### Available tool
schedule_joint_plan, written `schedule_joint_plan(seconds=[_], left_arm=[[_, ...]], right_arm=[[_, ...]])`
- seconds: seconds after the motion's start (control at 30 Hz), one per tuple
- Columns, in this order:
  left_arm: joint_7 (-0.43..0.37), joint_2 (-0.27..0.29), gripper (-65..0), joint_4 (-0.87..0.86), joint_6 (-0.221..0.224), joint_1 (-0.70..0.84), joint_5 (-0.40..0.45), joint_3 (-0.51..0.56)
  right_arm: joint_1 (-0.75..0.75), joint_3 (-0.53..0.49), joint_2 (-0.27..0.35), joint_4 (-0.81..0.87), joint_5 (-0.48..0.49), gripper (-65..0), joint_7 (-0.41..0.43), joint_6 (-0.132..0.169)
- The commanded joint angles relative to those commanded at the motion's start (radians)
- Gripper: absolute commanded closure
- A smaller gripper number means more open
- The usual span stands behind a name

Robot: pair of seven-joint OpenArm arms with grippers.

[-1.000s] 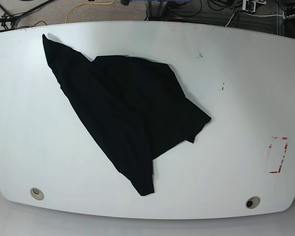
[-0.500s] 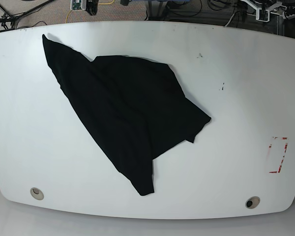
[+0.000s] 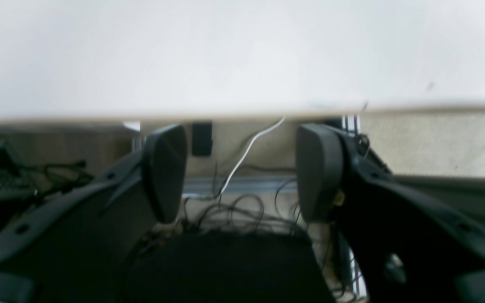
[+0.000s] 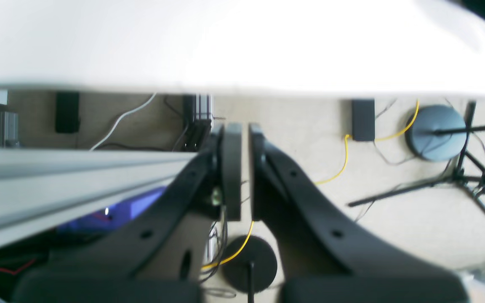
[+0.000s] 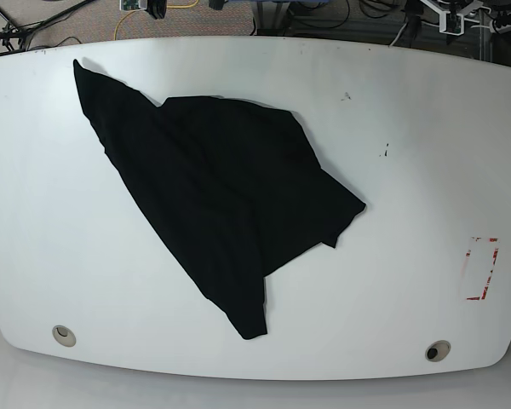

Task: Fold the T-shirt properly
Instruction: 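Lower the right gripper onto the black shirt's bunched edge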

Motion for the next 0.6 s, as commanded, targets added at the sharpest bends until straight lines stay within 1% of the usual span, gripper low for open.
schedule_joint_plan(seconds=[0.07, 0.2, 0.27, 0.4, 0.47, 0.6], left_arm=[[0.001, -0.002, -38.0, 0.025, -0.003, -0.016, 0.001, -0.001], [0.003, 0.001, -38.1, 0.029, -0.021, -0.038, -0.006, -0.002], [0.005, 0.002, -38.2, 0.025, -0.032, -0.056, -0.009, -0.004], [0.013, 0.005, -38.4, 0.021, -0.055, -0.100, -0.020, -0.006], [0.017, 0.005, -39.0, 0.003, -0.045, -0.138, -0.012, -0.008], [0.018, 0.004, -39.8, 0.001, -0.037, -0.166, -0.010, -0.008]], right_arm=[[0.018, 0.012, 0.013, 0.006, -0.006, -2.0, 0.014, -0.004], [0.045, 0.012, 0.019, 0.007, -0.007, -3.5, 0.017, -0.004], [0.067, 0.012, 0.023, 0.004, -0.008, -5.9, 0.018, -0.004], [0.116, 0.012, 0.027, -0.006, -0.009, -13.0, 0.023, -0.004], [0.164, 0.014, 0.023, -0.023, -0.010, -21.0, 0.042, -0.005], [0.191, 0.022, 0.019, -0.032, -0.010, -27.0, 0.052, -0.005]])
